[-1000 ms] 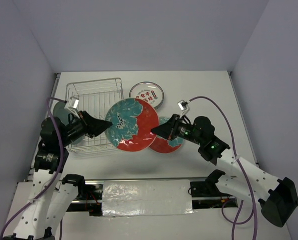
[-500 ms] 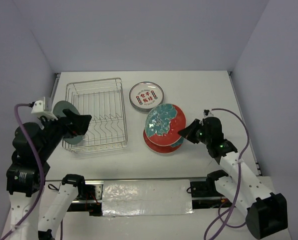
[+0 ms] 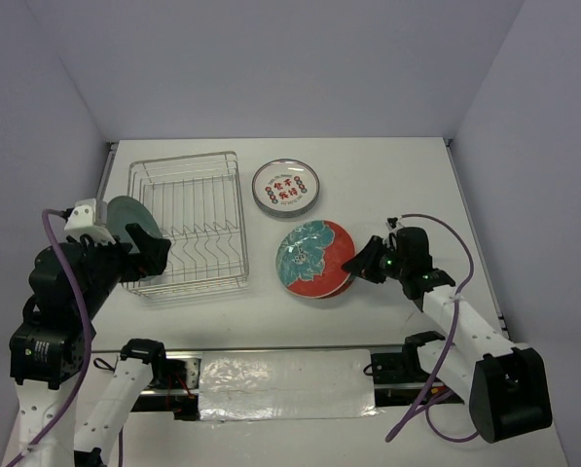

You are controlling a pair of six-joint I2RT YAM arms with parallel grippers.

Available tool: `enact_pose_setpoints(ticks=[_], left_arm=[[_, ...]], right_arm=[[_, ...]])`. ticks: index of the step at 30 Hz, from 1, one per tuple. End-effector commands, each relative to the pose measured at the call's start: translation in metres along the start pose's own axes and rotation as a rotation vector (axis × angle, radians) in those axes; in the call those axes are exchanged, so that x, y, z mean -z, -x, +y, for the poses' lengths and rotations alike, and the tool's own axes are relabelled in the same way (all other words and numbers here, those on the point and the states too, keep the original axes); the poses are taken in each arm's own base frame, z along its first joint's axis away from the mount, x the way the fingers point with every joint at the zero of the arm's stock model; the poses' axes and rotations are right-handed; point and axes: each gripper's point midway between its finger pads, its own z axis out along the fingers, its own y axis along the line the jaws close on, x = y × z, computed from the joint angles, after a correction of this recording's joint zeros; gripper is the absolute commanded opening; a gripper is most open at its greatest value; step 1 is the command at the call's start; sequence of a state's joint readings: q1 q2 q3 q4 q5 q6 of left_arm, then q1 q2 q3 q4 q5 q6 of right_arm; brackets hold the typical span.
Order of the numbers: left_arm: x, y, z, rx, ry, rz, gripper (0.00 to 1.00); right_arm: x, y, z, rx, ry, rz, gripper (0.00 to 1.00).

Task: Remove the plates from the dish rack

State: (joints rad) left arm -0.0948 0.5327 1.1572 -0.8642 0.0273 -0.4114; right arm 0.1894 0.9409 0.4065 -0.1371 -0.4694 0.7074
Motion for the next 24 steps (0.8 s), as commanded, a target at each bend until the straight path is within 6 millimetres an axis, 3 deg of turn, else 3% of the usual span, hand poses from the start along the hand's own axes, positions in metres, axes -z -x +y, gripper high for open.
enact_pose_setpoints(ticks=[1, 3, 6, 11, 19, 24], left_arm=[[0.004, 0.004, 0.002, -0.043, 0.005, -0.022, 0.99], [0.004, 0.002, 0.003, -0.048, 0.008, -0.014, 1.00], [0.004, 0.001, 0.004, -0.051, 0.008, -0.013, 0.99], [0.003, 0.000, 0.006, -0.063, 0.020, -0.005, 0.99], [0.001, 0.001, 0.019, -0.060, 0.097, 0.004, 1.00], [-0.004, 0.002, 0.017, -0.052, 0.092, 0.017, 1.00]], right_arm=[[0.003, 0.033, 0.037, 0.110, 0.149, -0.106, 0.30], [0.001, 0.033, 0.031, 0.108, 0.123, -0.106, 0.39], [-0.003, 0.035, 0.019, 0.114, 0.074, -0.114, 0.41], [-0.005, 0.037, 0.005, 0.124, -0.004, -0.107, 0.63], [0.005, 0.038, -0.033, 0.192, -0.237, -0.099, 0.73], [0.005, 0.034, -0.036, 0.241, -0.306, -0.069, 0.75]])
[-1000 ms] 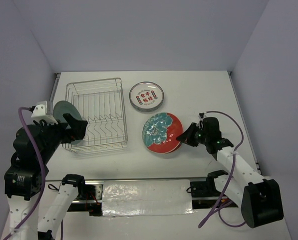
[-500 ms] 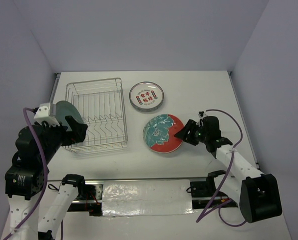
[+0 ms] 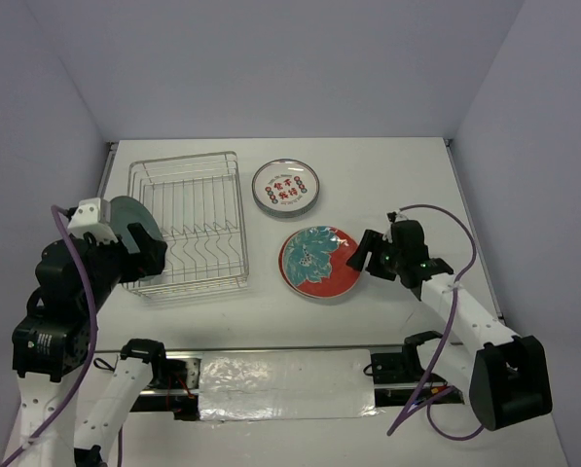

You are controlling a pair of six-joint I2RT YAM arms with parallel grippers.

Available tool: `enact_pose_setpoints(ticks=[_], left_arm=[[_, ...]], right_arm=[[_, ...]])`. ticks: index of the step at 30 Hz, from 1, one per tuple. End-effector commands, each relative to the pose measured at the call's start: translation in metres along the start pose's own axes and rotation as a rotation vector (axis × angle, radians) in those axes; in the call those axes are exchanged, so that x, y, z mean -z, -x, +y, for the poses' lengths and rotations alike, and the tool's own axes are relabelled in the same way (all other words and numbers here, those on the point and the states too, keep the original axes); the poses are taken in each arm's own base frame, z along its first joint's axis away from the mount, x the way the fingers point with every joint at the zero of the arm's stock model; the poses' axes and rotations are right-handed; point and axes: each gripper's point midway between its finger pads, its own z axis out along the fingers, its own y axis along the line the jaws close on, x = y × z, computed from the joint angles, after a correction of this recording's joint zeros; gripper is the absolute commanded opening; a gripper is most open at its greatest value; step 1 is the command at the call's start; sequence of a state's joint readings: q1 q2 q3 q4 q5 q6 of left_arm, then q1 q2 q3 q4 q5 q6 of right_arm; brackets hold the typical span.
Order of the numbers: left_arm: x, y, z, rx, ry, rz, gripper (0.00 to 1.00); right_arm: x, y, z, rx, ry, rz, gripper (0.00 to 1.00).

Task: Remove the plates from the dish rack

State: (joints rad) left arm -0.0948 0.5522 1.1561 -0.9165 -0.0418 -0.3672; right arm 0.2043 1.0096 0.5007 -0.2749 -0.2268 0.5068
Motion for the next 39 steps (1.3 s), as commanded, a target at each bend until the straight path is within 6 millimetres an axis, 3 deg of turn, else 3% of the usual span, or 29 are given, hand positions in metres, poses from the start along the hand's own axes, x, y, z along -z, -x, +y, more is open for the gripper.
enact_pose_setpoints(ticks=[1, 8, 13, 18, 21, 27, 33, 35, 39], left_arm=[[0.000, 0.013, -0.002, -0.005, 0.002, -0.034, 1.00], [-0.007, 0.010, 0.005, -0.011, 0.037, -0.019, 1.00], [-0.016, 0.000, 0.010, -0.014, 0.056, 0.009, 1.00], [-0.018, -0.003, 0.019, -0.017, 0.103, 0.016, 1.00], [-0.019, -0.003, 0.035, 0.004, 0.202, 0.008, 0.99], [-0.024, 0.010, 0.078, 0.032, 0.478, -0.036, 0.99], [-0.057, 0.008, 0.109, 0.007, 0.683, 0.023, 0.99], [-0.078, 0.008, 0.110, 0.006, 0.660, 0.038, 0.98], [-0.097, 0.006, 0.134, 0.038, 0.698, 0.097, 0.91]], right_arm=[[0.004, 0.013, 0.003, 0.081, -0.060, -0.027, 0.75], [-0.015, -0.002, 0.026, 0.123, -0.016, 0.051, 0.75], [-0.015, -0.003, 0.037, 0.159, -0.048, 0.040, 0.75], [-0.003, 0.004, 0.034, 0.159, -0.073, -0.003, 0.75], [0.011, 0.015, 0.029, 0.150, -0.114, -0.065, 0.75], [0.053, 0.036, 0.046, 0.140, -0.052, -0.192, 0.75], [0.080, 0.039, 0.069, 0.167, 0.065, -0.223, 0.75], [0.080, 0.036, 0.068, 0.171, 0.073, -0.223, 0.75], [0.075, 0.029, 0.064, 0.189, 0.075, -0.204, 0.75]])
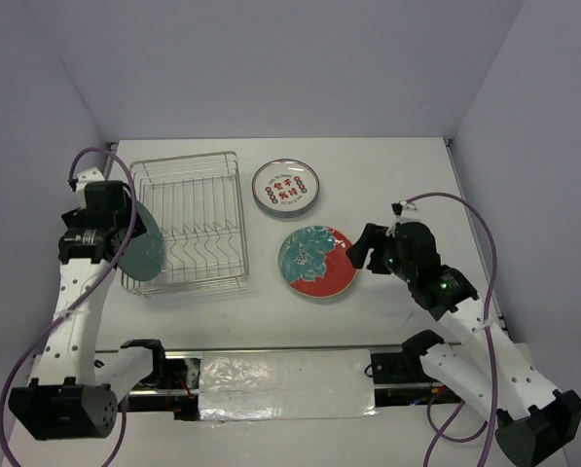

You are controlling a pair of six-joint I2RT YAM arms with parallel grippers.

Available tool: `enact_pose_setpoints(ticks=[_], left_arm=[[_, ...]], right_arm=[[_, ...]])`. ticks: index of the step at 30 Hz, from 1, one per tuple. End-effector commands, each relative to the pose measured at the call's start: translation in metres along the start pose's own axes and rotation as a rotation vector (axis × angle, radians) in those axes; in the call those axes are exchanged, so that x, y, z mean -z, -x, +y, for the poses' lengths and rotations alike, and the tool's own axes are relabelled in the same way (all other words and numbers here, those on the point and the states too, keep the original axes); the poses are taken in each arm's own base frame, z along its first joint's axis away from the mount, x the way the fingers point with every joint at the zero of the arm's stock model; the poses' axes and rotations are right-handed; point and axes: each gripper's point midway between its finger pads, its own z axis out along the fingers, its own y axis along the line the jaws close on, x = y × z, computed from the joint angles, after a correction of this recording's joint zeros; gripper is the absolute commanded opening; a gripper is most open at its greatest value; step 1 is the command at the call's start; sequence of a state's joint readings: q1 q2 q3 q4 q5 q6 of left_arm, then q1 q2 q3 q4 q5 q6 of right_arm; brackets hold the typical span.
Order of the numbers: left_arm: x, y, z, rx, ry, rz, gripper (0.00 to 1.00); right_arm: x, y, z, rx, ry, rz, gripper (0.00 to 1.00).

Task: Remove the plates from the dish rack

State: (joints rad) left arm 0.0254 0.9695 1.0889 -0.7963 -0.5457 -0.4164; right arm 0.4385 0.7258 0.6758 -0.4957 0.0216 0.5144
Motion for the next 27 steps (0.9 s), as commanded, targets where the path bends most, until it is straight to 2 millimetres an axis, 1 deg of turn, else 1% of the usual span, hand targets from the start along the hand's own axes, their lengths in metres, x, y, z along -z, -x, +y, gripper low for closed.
enact_pose_setpoints(ticks=[1, 3, 5, 6, 8, 9, 10, 12, 14, 17, 18, 19, 21, 22, 24, 27], left_arm=[[-0.019, 0.021, 0.004, 0.048, 0.016, -0.034, 0.89], [-0.026, 0.021, 0.001, 0.059, -0.014, -0.015, 0.87], [-0.035, 0.019, -0.006, 0.053, -0.047, 0.006, 0.81], [-0.038, 0.016, -0.015, 0.045, -0.090, 0.021, 0.79], [-0.045, 0.011, -0.021, 0.022, -0.110, 0.044, 0.72], [-0.047, 0.011, -0.025, 0.013, -0.125, 0.049, 0.67], [-0.048, 0.008, -0.030, 0.008, -0.150, 0.064, 0.56], [-0.047, 0.010, -0.033, -0.003, -0.168, 0.068, 0.55], [-0.044, 0.016, -0.031, -0.003, -0.164, 0.053, 0.55], [-0.040, 0.021, -0.029, -0.007, -0.161, 0.040, 0.51], [-0.039, 0.022, -0.029, -0.007, -0.165, 0.033, 0.48], [-0.038, 0.024, -0.029, -0.009, -0.169, 0.031, 0.40], [-0.036, 0.025, -0.031, -0.018, -0.184, 0.027, 0.32], [-0.035, 0.028, -0.032, -0.033, -0.193, 0.013, 0.24], [-0.033, 0.032, -0.036, -0.047, -0.220, -0.007, 0.00], [-0.035, 0.039, -0.029, -0.070, -0.184, -0.041, 0.00]], right_arm=[[0.000, -0.006, 0.001, 0.031, 0.019, 0.015, 0.75], [-0.002, -0.011, -0.002, 0.036, 0.015, 0.024, 0.75], [-0.003, -0.017, 0.000, 0.037, 0.038, 0.039, 0.75], [-0.004, -0.018, 0.001, 0.038, 0.041, 0.039, 0.75], [-0.006, -0.020, 0.002, 0.038, 0.050, 0.046, 0.75], [-0.007, -0.021, 0.001, 0.041, 0.050, 0.048, 0.75], [-0.007, -0.021, 0.002, 0.043, 0.053, 0.049, 0.75], [-0.007, -0.021, 0.001, 0.046, 0.048, 0.046, 0.75], [-0.006, -0.020, 0.000, 0.048, 0.047, 0.044, 0.75], [-0.006, -0.019, 0.002, 0.048, 0.056, 0.042, 0.75], [-0.006, -0.020, 0.003, 0.048, 0.062, 0.044, 0.75], [-0.006, -0.021, 0.004, 0.048, 0.069, 0.050, 0.75], [-0.006, -0.021, 0.005, 0.044, 0.075, 0.050, 0.75], [-0.005, -0.021, 0.006, 0.045, 0.078, 0.048, 0.75], [-0.004, -0.021, 0.006, 0.046, 0.079, 0.048, 0.75], [-0.002, -0.020, 0.008, 0.046, 0.086, 0.045, 0.75]])
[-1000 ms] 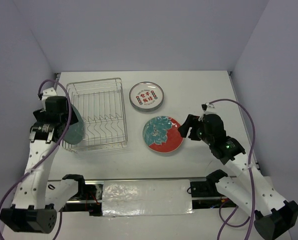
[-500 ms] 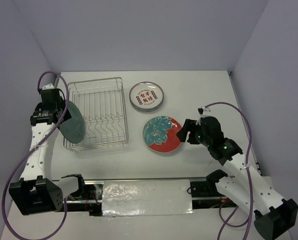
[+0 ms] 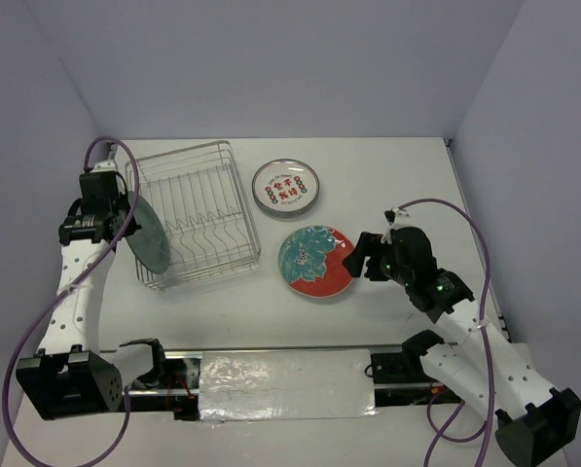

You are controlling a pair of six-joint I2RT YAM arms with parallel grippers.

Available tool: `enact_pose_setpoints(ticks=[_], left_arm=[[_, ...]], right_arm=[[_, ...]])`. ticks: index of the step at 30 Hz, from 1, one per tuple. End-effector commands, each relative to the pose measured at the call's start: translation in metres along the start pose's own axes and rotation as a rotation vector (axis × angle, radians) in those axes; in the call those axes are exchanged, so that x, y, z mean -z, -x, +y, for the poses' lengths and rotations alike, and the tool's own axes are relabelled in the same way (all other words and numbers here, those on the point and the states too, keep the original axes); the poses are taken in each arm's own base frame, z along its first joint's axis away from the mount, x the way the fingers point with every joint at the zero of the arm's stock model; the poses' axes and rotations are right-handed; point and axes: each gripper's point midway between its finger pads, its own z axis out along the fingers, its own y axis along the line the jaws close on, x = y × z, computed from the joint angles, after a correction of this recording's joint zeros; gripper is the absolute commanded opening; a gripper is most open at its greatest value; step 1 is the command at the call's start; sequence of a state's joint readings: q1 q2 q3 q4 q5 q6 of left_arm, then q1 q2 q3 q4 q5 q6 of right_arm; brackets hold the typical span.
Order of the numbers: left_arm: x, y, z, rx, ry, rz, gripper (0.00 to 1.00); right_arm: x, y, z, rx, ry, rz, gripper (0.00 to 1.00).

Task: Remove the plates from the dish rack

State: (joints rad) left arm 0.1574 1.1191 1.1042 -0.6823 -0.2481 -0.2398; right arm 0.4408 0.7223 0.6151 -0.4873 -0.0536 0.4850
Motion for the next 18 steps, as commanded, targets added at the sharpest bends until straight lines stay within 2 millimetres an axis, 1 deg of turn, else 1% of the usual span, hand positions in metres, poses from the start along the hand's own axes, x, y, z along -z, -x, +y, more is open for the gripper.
enact_pose_setpoints(ticks=[1, 5, 6, 8, 9, 10, 11, 12, 13, 15, 18], left_arm=[[0.009, 0.041, 0.004, -0.012, 0.015, -0.148, 0.00], [0.015, 0.052, 0.000, -0.121, 0.002, -0.194, 0.00], [0.021, 0.059, 0.002, -0.134, 0.010, -0.229, 0.00], [0.028, 0.062, -0.003, -0.240, -0.012, -0.274, 0.00], [0.037, 0.067, -0.006, -0.272, -0.030, -0.332, 0.00], [0.044, 0.070, -0.011, -0.354, -0.044, -0.370, 0.00], [0.051, 0.072, -0.012, -0.394, -0.055, -0.410, 0.00], [0.066, 0.079, -0.011, -0.414, -0.058, -0.496, 0.00], [0.074, 0.085, -0.003, -0.382, -0.008, -0.526, 0.00], [0.090, 0.094, 0.008, -0.350, 0.039, -0.560, 0.00], [0.091, 0.098, 0.004, -0.365, 0.026, -0.549, 0.00]], right_arm=[[0.005, 0.010, 0.011, 0.018, 0.049, -0.040, 0.75], [0.007, 0.011, 0.014, 0.019, 0.063, -0.043, 0.75], [0.008, 0.011, 0.014, 0.019, 0.062, -0.041, 0.75], [0.009, 0.012, 0.016, 0.019, 0.069, -0.044, 0.75], [0.010, 0.012, 0.016, 0.018, 0.069, -0.044, 0.75], [0.010, 0.013, 0.017, 0.017, 0.072, -0.046, 0.75], [0.011, 0.014, 0.017, 0.016, 0.073, -0.051, 0.75], [0.011, 0.014, 0.019, 0.015, 0.078, -0.048, 0.75], [0.011, 0.015, 0.019, 0.013, 0.080, -0.048, 0.75], [0.013, 0.016, 0.023, 0.010, 0.096, -0.048, 0.75], [0.015, 0.019, 0.027, 0.006, 0.111, -0.051, 0.75]])
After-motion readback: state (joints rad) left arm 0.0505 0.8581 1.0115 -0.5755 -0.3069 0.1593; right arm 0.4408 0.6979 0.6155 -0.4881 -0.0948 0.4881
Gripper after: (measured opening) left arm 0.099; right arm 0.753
